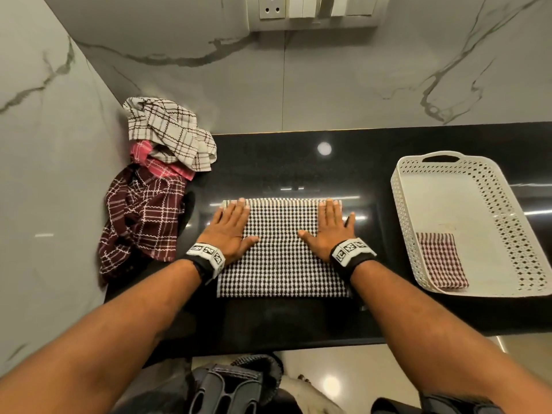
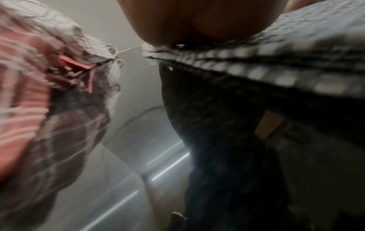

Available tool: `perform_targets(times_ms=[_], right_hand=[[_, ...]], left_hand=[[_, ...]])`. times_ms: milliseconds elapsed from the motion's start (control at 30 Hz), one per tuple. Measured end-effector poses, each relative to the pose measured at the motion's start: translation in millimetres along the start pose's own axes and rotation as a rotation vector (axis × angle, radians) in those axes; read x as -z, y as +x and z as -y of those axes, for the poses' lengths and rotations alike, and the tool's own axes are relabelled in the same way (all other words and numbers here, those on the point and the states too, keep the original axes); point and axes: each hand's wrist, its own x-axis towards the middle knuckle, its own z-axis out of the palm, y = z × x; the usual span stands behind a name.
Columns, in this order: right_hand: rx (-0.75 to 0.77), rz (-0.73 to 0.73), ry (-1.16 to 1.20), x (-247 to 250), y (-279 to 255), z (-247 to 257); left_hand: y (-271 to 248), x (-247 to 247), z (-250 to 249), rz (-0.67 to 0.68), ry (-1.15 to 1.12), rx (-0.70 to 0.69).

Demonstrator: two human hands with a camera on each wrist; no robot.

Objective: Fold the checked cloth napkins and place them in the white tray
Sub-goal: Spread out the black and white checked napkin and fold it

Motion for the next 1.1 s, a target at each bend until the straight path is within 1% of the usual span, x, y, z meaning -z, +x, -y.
perform_targets(times_ms=[67, 133, 200, 233, 300, 367, 400, 467, 600, 700, 767, 833, 900, 967, 1033, 1100], right_hand=[[-0.010, -0.011, 0.002, 1.8, -3.3, -16.6], [0.001, -0.009, -0.015, 4.0, -5.0, -19.4], [0.017, -0.045, -0.027, 6.2, -9.9, -8.8], [0.046, -0.072, -0.021, 6.5, -14.1, 0.7], [0.161, -0.083, 0.001, 2.2, -26.2, 27.8], [0.278, -0.020, -0.008, -10.2, -39.1, 55.7], [0.303, 0.018, -0.018, -17.4, -43.9, 63.3], [0.291, 0.049, -0.024, -28.1, -47.9, 57.2], [0.159, 0.013, 0.037, -36.3, -57.2, -1.7], [0.093, 0.003, 0.079, -35.6, -67.9, -32.2], [0.088, -0.013, 0.088, -34.6, -71.4, -29.6], [0.131, -0.085, 0.087, -35.4, -76.9, -10.6], [0.208, -0.120, 0.107, -37.2, -83.7, 18.5], [0.291, -0.095, 0.108, -45.0, -91.5, 44.9], [0.324, -0.063, 0.074, -58.6, -96.2, 54.0], [0.302, -0.070, 0.051, -70.2, -99.3, 41.6]], left_hand=[[-9.1, -1.8, 11.0, 0.004, -0.001, 0.047], [-16.2, -1.8, 9.3, 0.034, -0.017, 0.085], [-21.4, 4.9, -3.5, 0.047, -0.007, 0.113], [-22.6, 9.1, -13.0, 0.035, 0.004, 0.105], [-24.0, 15.9, -36.4, -0.009, 0.012, 0.013], [-25.2, 10.9, -58.4, -0.018, 0.027, -0.116], [-27.1, 4.4, -65.7, 0.002, 0.037, -0.149], [-34.5, -10.5, -64.0, 0.024, 0.036, -0.130], [-61.4, -28.5, -27.4, 0.034, 0.000, 0.013], [-80.6, -28.8, -16.4, 0.041, -0.032, 0.101], [-86.9, -24.4, -23.2, 0.045, -0.049, 0.135], [-88.1, -21.3, -40.2, 0.008, -0.048, 0.122], [-83.6, -19.0, -62.8, -0.075, -0.046, 0.039], [-79.2, -20.6, -85.8, -0.131, -0.035, -0.043], [-79.4, -28.7, -99.6, -0.068, -0.003, -0.050], [-86.9, -38.3, -99.9, -0.034, -0.031, 0.023]])
